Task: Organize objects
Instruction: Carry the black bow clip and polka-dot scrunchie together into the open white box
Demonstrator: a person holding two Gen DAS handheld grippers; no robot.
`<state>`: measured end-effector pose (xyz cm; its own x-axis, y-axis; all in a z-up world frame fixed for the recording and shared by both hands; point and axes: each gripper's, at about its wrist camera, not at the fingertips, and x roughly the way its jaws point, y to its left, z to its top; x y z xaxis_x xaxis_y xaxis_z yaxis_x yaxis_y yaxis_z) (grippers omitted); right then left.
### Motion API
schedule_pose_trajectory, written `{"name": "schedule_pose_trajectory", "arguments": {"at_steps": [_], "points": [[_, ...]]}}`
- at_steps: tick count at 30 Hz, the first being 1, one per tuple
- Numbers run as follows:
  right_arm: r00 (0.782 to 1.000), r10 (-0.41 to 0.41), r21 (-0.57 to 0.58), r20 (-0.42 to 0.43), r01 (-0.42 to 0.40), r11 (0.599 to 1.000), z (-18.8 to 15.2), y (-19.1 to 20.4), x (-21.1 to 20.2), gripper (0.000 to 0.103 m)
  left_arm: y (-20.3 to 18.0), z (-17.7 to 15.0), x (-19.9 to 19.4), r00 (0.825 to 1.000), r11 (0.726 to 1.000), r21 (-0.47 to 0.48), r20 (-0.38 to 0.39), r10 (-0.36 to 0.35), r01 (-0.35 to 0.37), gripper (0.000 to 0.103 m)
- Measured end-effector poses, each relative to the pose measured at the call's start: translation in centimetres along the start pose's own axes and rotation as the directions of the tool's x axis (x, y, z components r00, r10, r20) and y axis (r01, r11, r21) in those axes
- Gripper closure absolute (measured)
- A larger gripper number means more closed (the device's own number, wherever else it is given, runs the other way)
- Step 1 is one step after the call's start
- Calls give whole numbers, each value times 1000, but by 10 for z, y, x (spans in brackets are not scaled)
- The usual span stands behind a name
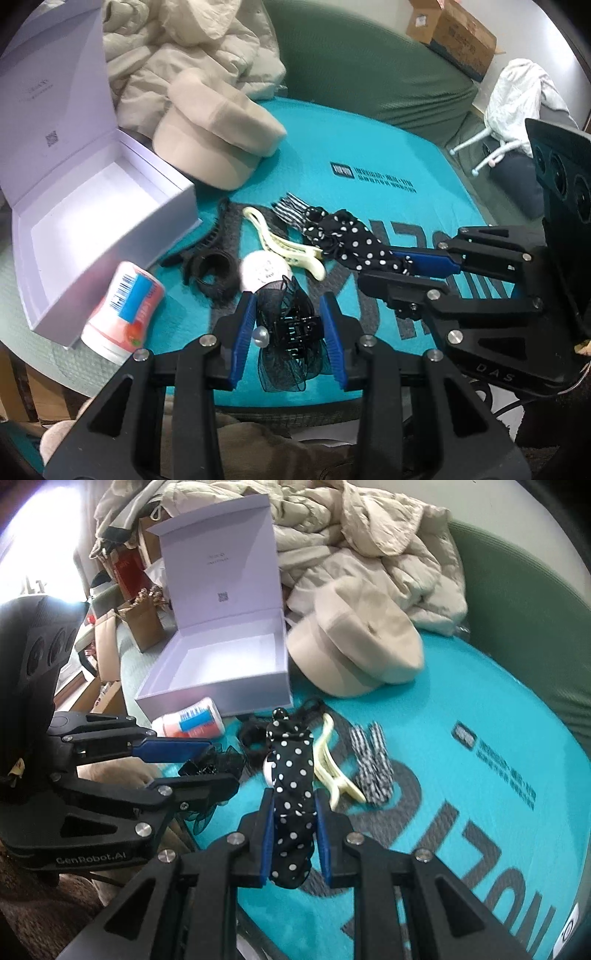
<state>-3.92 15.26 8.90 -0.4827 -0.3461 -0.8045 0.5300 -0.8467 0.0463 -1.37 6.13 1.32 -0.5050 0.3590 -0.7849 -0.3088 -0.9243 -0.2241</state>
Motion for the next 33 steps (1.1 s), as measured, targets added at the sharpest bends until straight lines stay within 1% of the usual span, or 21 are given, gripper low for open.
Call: {"name": "schedule_pose_trajectory", "arguments": {"at_steps": [9,14,20,24,33], "points": [[997,71,-104,22,-69,992,43,28,17,83,35,10,-24,998,996,-69,41,53,-50,69],[993,119,-158,25,-114,981,67,47,31,83,62,17,-41,992,989,-113,70,108,-100,69],[985,174,-225,17,-166,960,88,69,46,83,96,18,-49,985,974,-176,63,158,-145,69],[981,191,-257,11,-182,949,101,80,55,83,116,17,-52,982,963,-213,58,179,-163,69],[976,218,-282,-12,-212,936,121,85,83,83,149,25,-50,975,948,-254,58,213,-192,69]]}}
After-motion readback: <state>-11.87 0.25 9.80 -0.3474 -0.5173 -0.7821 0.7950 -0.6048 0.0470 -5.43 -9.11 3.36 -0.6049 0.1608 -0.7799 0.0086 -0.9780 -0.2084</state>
